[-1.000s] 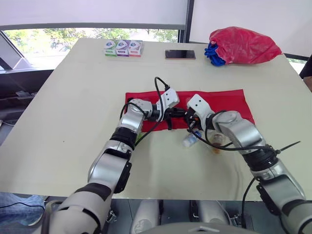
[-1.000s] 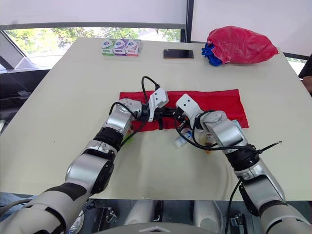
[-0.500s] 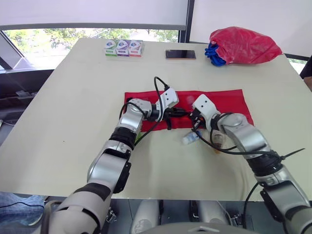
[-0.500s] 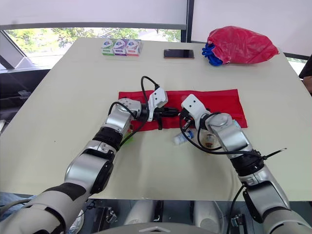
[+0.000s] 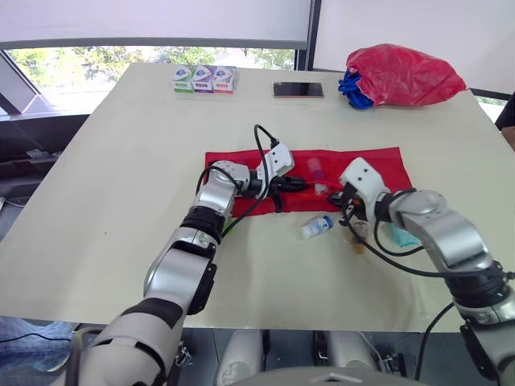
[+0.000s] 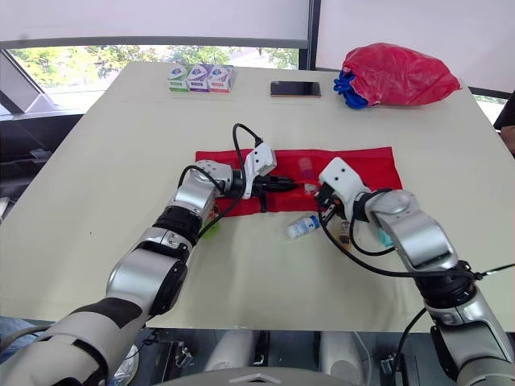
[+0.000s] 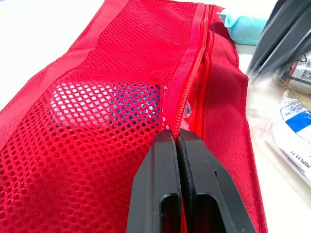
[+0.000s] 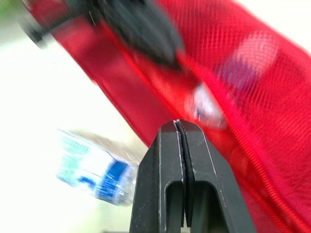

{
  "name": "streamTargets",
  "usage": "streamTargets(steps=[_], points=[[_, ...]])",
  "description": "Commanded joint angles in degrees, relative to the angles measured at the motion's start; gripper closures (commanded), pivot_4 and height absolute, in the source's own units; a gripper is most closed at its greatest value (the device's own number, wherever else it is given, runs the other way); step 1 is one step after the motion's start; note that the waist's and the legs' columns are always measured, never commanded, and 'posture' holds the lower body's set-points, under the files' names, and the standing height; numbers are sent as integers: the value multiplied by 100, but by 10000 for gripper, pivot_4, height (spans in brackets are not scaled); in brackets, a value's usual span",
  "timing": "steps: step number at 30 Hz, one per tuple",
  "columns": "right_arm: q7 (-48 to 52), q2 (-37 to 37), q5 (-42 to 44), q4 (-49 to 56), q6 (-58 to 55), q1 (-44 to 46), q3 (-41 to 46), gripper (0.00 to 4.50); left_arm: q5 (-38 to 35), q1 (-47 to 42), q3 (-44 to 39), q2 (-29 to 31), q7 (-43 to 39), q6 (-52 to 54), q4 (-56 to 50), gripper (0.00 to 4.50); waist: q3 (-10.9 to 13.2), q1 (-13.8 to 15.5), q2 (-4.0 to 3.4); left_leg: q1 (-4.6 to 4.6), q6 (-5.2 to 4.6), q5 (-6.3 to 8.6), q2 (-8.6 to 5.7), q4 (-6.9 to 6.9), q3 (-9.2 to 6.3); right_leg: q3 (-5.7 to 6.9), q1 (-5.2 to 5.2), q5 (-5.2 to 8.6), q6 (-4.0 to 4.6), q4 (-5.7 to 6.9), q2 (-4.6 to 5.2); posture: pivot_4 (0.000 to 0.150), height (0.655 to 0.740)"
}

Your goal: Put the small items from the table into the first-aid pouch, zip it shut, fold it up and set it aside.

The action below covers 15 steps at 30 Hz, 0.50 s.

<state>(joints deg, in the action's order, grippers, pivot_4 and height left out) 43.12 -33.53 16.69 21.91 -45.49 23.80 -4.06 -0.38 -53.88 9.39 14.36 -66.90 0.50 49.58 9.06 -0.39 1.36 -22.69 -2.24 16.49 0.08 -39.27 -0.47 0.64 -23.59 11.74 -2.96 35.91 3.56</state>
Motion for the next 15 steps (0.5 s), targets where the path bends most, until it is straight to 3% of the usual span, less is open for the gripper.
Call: streamTargets(steps=[1,3,4,6,9,13,15], points=[[850,-218,533,313,1392,-604,951,44770,-127,-129,-122,34,-12,-124,6,45000,0,16,0,0,0,0,0,0,0,0,0,0,0,-1,0,1500,7400],[1305,-495,894,344,1481,-956,1369,44770,-122,-126,-118,36,-20,-148,31,45000,0,13,0,-1,0,0,0,1,0,0,1,0,0,-3,-1,1500,7400],[1560,-683,1106,293,1456,-1126,1611,40937,-121,-127,-115,36,-28,-156,40,45000,1,12,1,-1,-1,0,0,1,1,0,1,0,0,-2,0,1500,7400],[2094,-1101,1420,121,1539,-1447,2087,37730,-118,-129,-111,39,-47,-171,58,45000,1,14,0,0,-1,0,1,-1,4,-2,1,0,-1,-1,1,1500,7400],[2727,-1569,1788,-230,1802,-1693,2737,24275,-105,-137,-104,49,-68,-216,99,45000,1,7,1,4,-1,0,2,-3,6,-4,3,0,-1,-1,1,1500,7400],[3511,-2093,2206,-753,1958,-1753,3476,10651,-95,-124,-88,69,-117,-252,108,45000,1,-4,0,14,0,0,8,-3,8,-8,6,0,-1,4,-6,1500,7400],[3832,-2387,2266,-1022,2032,-1765,3711,1545,-83,-111,-72,89,-159,-283,106,45000,1,2,0,13,0,0,9,-3,10,-9,6,0,-1,3,-5,1500,7400]])
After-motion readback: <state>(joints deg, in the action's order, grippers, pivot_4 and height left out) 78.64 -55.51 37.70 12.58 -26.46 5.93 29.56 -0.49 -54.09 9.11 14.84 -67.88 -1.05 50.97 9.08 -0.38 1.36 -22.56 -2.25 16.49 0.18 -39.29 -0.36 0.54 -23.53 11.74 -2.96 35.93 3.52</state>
